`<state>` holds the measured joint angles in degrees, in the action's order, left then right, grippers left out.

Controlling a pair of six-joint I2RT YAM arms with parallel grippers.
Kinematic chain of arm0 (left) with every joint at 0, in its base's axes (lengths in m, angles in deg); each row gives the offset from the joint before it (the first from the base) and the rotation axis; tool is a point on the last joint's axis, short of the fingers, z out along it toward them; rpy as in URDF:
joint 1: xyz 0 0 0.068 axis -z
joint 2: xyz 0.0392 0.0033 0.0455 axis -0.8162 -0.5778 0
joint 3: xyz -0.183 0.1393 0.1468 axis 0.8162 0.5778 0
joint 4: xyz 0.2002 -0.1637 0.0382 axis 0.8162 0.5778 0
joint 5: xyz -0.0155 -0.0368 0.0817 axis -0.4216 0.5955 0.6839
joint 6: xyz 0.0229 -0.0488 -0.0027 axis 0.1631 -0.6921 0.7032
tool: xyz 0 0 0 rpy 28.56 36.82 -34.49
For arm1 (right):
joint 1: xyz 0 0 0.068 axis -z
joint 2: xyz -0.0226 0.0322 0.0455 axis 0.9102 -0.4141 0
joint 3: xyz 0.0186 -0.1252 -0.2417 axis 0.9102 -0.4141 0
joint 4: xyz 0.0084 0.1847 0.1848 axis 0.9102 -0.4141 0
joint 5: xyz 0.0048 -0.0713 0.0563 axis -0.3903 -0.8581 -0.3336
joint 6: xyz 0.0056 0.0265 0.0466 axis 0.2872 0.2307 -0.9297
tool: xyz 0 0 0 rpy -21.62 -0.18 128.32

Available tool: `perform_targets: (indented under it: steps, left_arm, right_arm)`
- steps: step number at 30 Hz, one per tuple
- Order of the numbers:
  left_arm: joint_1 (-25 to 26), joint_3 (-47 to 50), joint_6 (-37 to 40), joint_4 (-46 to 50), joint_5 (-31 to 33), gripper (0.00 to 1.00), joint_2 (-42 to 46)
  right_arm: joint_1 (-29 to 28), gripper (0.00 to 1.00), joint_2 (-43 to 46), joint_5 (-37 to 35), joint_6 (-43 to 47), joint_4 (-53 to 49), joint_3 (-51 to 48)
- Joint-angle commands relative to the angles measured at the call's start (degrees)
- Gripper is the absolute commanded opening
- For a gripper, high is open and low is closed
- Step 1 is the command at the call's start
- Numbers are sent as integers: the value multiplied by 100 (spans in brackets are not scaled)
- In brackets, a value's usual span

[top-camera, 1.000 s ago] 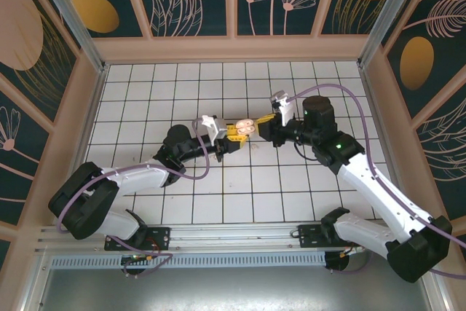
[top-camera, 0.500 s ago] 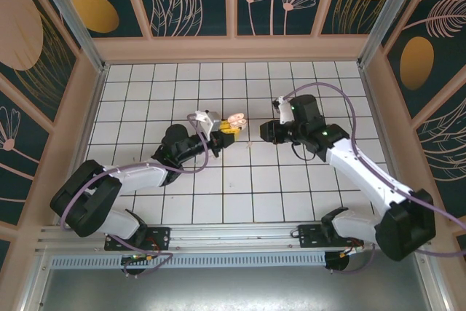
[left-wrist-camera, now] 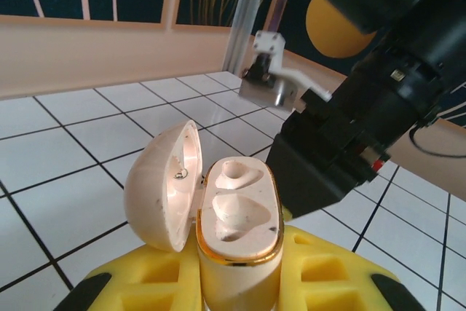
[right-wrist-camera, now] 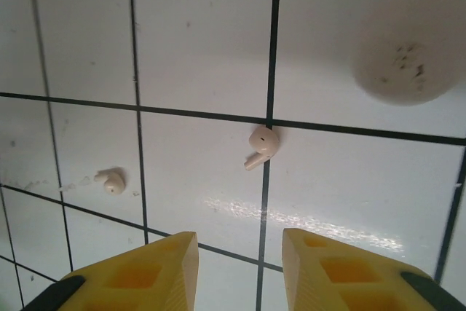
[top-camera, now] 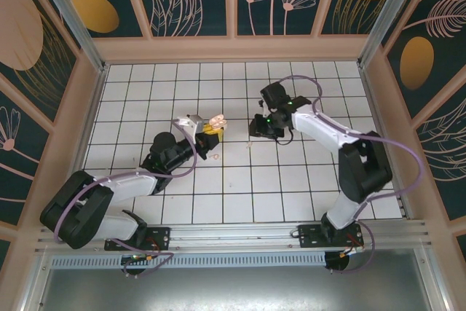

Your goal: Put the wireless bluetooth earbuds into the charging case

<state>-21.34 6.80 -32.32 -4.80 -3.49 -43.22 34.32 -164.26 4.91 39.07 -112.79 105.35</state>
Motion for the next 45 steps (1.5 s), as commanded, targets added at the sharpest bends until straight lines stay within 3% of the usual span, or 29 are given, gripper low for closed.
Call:
perform_targets:
  steps: [1, 15, 29, 45]
  left_arm:
    - [-34, 80, -106, -36, 162, 18, 138]
    - [-32, 184, 112, 53, 165, 18, 282]
    - [-32, 145, 246, 48, 112, 18, 240]
    - [-32, 143, 208, 29, 66, 19, 203]
  right_arm:
    - [-189, 36, -456, -87, -357, -423, 394]
    - [-305, 38, -1598, -338, -394, -493, 1024]
    - [-418, 36, -1844, -219, -246, -78, 1297]
    - [-574, 42, -1993, -1048, 287, -1179, 1748]
